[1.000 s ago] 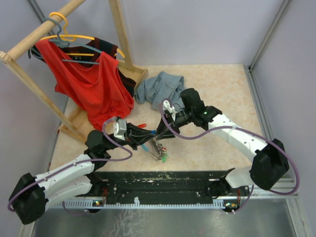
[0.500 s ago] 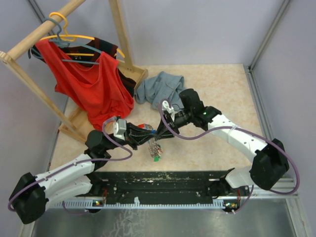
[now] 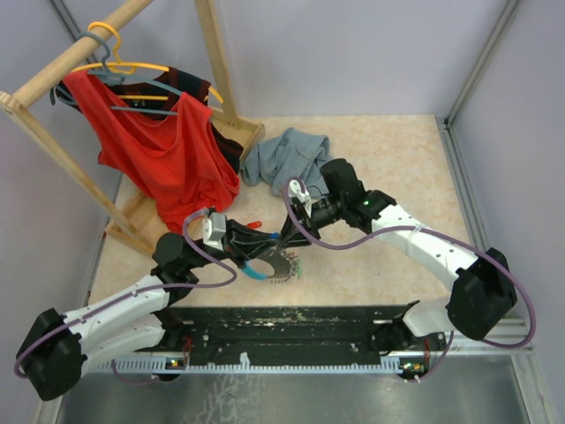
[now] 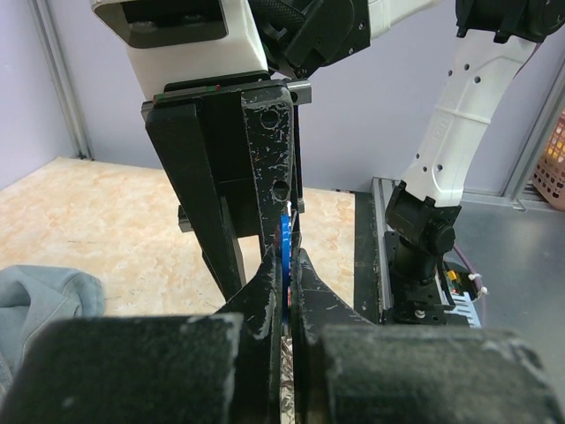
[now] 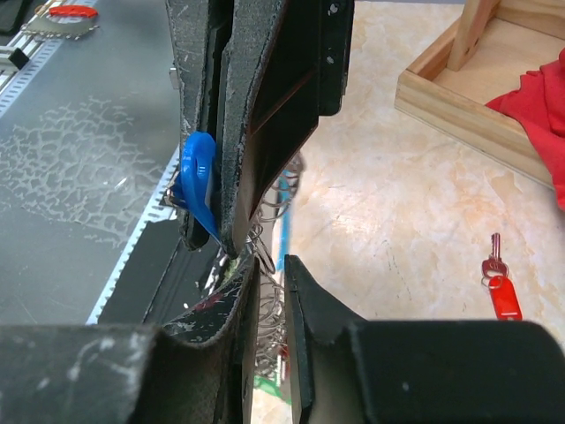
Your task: Remove the keys from the keyring
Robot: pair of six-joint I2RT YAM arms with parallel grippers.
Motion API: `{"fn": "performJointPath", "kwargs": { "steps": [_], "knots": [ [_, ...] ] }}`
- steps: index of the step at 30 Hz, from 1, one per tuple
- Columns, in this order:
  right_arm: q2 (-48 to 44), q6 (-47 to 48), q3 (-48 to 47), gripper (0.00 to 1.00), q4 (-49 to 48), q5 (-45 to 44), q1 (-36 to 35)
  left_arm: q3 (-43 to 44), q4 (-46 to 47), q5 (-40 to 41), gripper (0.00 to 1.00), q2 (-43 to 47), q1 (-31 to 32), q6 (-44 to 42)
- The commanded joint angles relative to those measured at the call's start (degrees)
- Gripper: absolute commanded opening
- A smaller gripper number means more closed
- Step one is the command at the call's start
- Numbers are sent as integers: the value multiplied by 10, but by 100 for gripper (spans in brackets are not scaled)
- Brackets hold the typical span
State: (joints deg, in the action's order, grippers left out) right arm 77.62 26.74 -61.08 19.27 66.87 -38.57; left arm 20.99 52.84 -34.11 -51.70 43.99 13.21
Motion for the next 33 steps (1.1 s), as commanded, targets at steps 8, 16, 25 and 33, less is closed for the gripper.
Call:
{"fn": "performJointPath", "kwargs": {
  "steps": [8, 16, 25, 33],
  "knots": [
    [-12, 6, -14, 19, -15, 32, -1, 24, 55, -6, 0, -8, 0, 12],
    [-13, 41, -19, 15, 13, 52, -1, 20, 56, -6, 0, -4, 0, 13],
    [-12, 52, -22, 0, 23, 57, -1, 16, 56, 0, 0, 2, 0, 12],
    [-15, 44, -25, 0, 21, 73, 13, -2, 48, 8, 0, 28, 0, 5]
  ]
}}
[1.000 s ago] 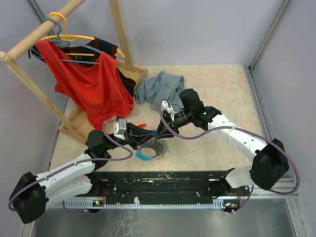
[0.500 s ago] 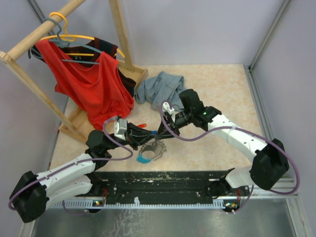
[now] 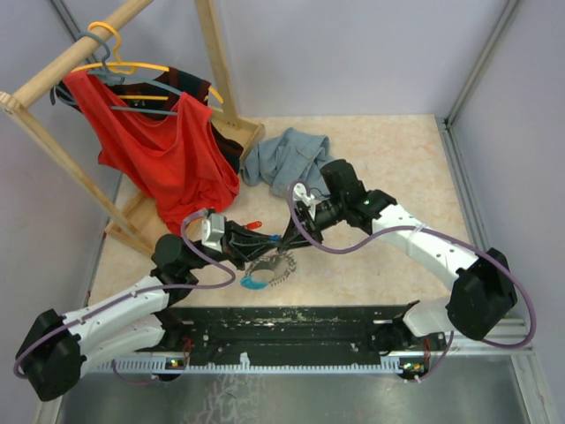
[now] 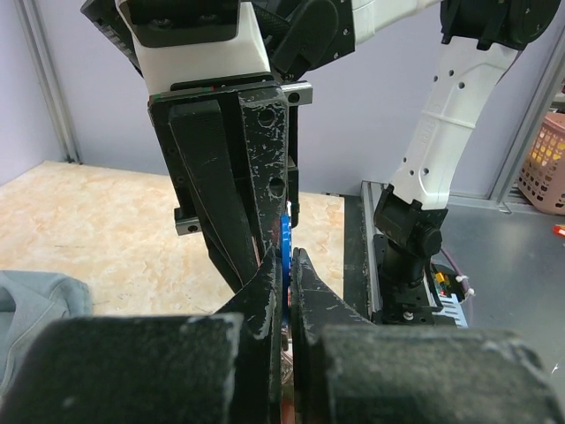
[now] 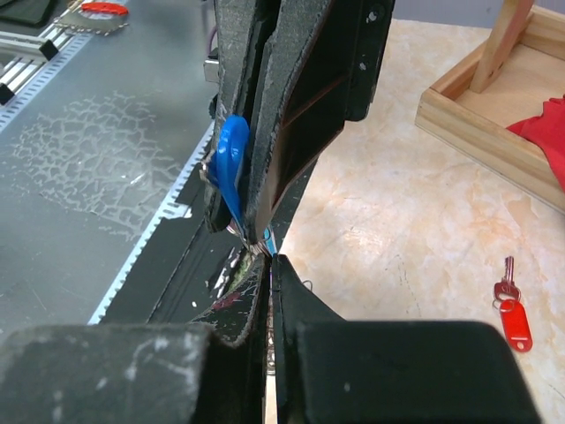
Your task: Remove the keys from the keyring
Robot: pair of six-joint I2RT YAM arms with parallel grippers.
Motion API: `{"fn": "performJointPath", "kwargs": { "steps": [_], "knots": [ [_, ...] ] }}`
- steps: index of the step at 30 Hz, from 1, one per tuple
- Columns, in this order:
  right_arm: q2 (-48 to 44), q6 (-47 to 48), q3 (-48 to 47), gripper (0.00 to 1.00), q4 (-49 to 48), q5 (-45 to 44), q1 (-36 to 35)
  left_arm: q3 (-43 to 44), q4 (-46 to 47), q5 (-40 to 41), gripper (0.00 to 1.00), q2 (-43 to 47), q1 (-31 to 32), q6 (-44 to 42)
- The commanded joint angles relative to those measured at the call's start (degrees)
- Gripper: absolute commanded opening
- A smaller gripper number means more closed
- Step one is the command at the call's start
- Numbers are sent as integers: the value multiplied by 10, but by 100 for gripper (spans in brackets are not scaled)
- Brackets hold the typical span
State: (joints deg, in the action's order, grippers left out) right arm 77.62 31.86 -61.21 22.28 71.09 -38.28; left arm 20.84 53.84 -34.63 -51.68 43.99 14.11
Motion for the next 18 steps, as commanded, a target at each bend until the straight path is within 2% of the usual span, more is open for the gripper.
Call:
{"fn": "performJointPath", "kwargs": {
  "steps": [1, 12, 18],
  "knots": [
    [-16, -15, -20, 0, -16, 33, 14, -5, 34, 14, 0, 35, 0, -5],
    [-19, -64, -5, 0, -61, 14, 29, -56, 3, 23, 0, 95, 0, 7],
    [-15, -63, -3, 0, -62, 17, 26, -47, -11, 29, 0, 93, 0, -4]
  ]
}}
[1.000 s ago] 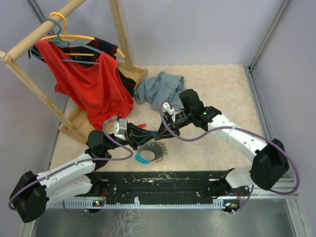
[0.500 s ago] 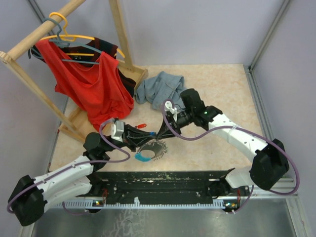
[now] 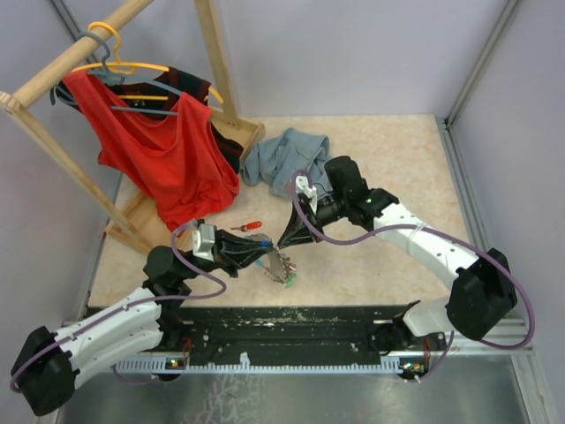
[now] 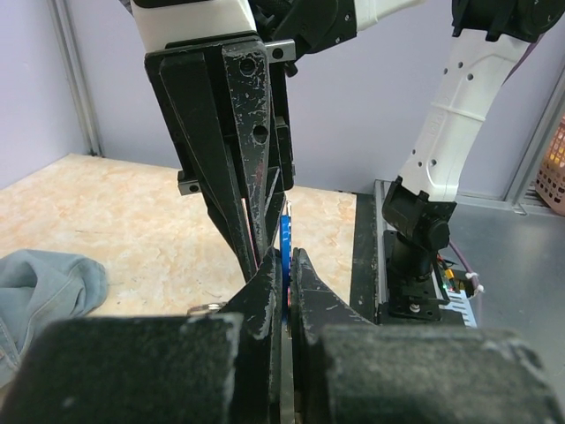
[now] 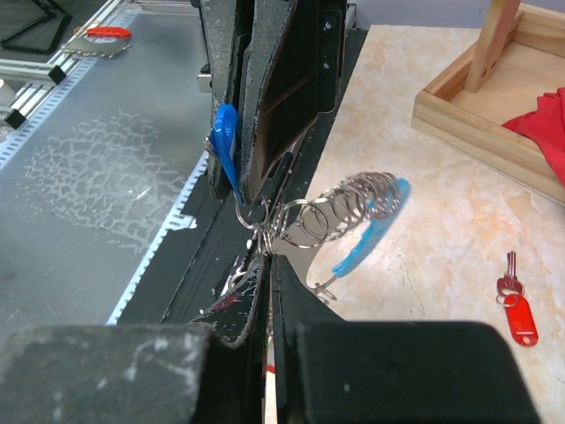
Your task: Remove the keys from the keyring
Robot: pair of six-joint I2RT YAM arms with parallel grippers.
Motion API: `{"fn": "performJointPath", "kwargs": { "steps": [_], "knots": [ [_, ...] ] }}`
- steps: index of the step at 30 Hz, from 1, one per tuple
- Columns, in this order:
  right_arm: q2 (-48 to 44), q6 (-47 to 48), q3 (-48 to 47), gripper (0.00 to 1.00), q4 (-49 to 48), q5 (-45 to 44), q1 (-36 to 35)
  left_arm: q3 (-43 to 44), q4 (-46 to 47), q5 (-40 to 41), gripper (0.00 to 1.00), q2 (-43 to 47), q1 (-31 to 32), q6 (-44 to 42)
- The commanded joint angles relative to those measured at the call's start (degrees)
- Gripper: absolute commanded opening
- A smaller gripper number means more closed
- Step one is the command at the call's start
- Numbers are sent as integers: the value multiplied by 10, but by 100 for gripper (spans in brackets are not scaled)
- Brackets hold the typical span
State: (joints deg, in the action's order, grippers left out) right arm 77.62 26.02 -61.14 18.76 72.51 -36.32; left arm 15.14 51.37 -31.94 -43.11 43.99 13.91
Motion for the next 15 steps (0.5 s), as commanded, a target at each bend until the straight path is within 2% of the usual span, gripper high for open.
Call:
{"fn": "performJointPath", "kwargs": {
  "steps": [1, 6, 15],
  "knots": [
    [-14, 2, -4, 0, -20, 5, 3, 16, 12, 2, 0, 5, 0, -5],
    [-8, 40, -9, 0, 9, 2, -15, 46, 9, 1, 0, -14, 0, -13],
    [-6, 29, -9, 0, 0, 1, -17, 68, 5, -7, 0, -25, 0, -18]
  ]
}}
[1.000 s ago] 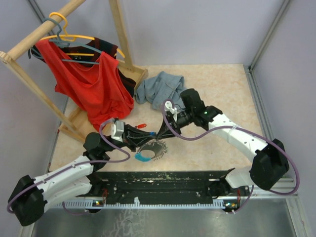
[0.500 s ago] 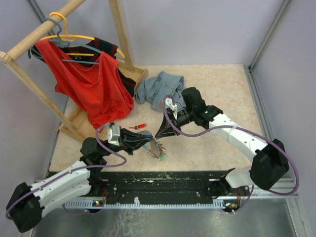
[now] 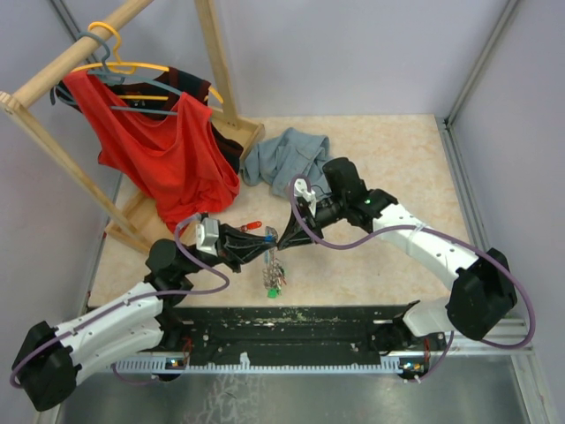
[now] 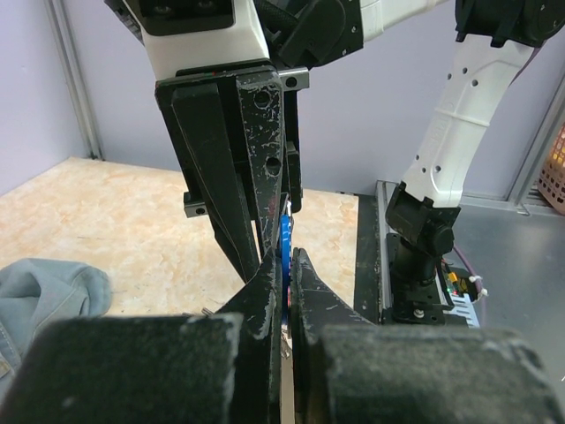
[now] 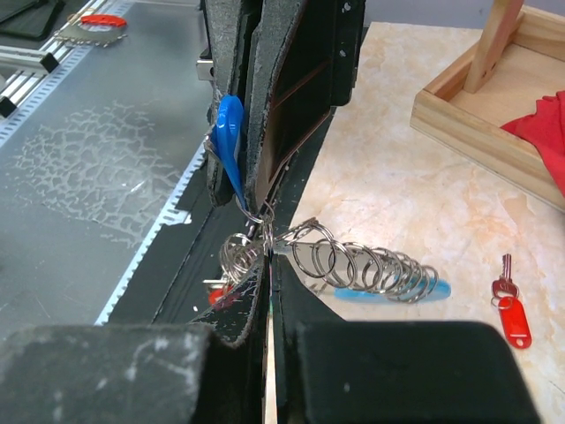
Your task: Remove the keys from the keyring
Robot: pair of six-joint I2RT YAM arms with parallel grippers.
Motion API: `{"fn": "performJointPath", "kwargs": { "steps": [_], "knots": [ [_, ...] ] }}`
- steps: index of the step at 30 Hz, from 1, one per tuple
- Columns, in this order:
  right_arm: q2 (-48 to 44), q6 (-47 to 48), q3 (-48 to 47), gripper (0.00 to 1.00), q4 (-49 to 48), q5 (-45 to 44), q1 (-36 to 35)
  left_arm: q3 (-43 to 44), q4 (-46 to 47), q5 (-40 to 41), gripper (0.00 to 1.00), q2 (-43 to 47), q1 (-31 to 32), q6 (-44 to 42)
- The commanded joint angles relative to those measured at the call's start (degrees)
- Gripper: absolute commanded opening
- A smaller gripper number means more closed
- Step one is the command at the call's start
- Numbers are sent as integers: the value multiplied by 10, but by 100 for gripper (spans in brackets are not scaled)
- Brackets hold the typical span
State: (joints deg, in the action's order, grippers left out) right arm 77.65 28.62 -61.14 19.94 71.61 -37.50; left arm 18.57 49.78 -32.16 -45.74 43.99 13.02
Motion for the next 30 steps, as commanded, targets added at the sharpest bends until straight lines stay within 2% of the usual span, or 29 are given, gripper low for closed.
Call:
{"fn": "performJointPath", "kwargs": {
  "steps": [1, 14, 30],
  "knots": [
    [-7, 0, -10, 0, -13, 14, -5, 36, 20, -6, 0, -1, 0, -9],
    [-6, -31, -13, 7, -27, 39, -11, 52, 28, -16, 0, -23, 0, -3],
    [-7, -72, -8, 16, -56, -12, -13, 54, 38, -22, 0, -31, 0, 5]
  ]
}}
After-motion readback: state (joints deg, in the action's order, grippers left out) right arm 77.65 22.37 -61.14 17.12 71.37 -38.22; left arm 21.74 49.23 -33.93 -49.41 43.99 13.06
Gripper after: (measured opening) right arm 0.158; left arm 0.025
